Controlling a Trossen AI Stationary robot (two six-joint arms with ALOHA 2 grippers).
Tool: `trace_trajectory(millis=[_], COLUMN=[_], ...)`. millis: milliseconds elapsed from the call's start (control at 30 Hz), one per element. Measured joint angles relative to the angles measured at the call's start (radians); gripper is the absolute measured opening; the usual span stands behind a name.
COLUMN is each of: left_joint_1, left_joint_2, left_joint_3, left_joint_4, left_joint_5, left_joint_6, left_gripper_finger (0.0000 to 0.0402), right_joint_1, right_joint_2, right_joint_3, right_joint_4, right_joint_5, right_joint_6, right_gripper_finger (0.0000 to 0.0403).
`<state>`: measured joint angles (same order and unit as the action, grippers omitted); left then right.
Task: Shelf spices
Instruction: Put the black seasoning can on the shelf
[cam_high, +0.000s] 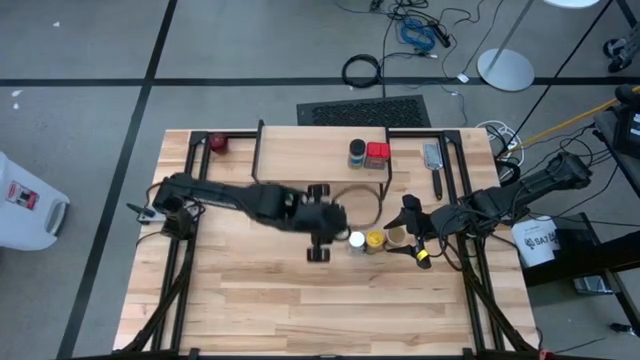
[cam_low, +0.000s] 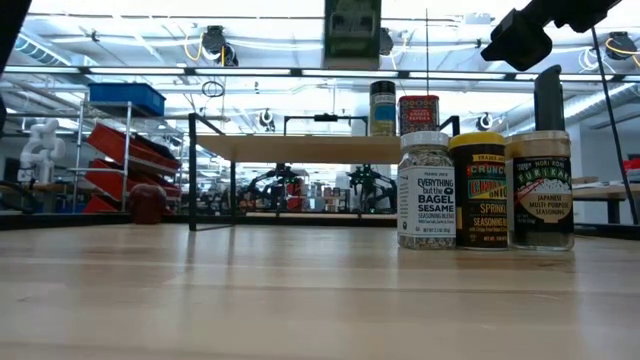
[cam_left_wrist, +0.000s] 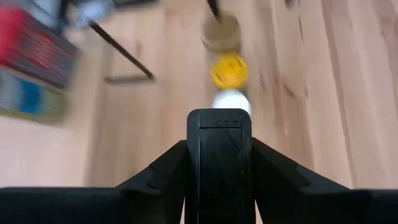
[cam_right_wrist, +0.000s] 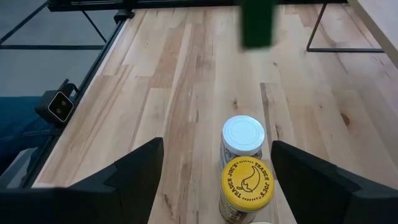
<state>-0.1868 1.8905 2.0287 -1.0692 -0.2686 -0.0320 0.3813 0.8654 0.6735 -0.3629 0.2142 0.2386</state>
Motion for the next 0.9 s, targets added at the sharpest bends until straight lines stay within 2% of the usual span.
trace_trajectory(millis=[300,500,667,900], left_joint_1=[0.191,0.337,0.430,0.491], left_joint_2=[-0.031,-0.029,-0.028,0.014], left_joint_3=[0.098,0.100,0.100,0.100], left_joint_4=[-0.012,-0.002,0.030,0.027], left_joint_5=[-0.027,0.090,0.232,0.279], left_joint_6=[0.172,0.222,0.254,0.306], left_gripper_finger=[0.0155,0.0155,0.0155,0.0155], right_joint_1=[0.000,0.000,0.000,0.000], right_joint_2=[0.000,0.000,0.000,0.000], right_joint_3=[0.000,0.000,0.000,0.000], right_joint_4=[-0.006,-0.007,-0.007,-0.008], right_joint_5=[0.000,0.000,-0.001,-0.001], right_joint_6=[0.002,0.003,0.001,0.002], right_gripper_finger=[0.0286,0.0286,0.0286,0.0286])
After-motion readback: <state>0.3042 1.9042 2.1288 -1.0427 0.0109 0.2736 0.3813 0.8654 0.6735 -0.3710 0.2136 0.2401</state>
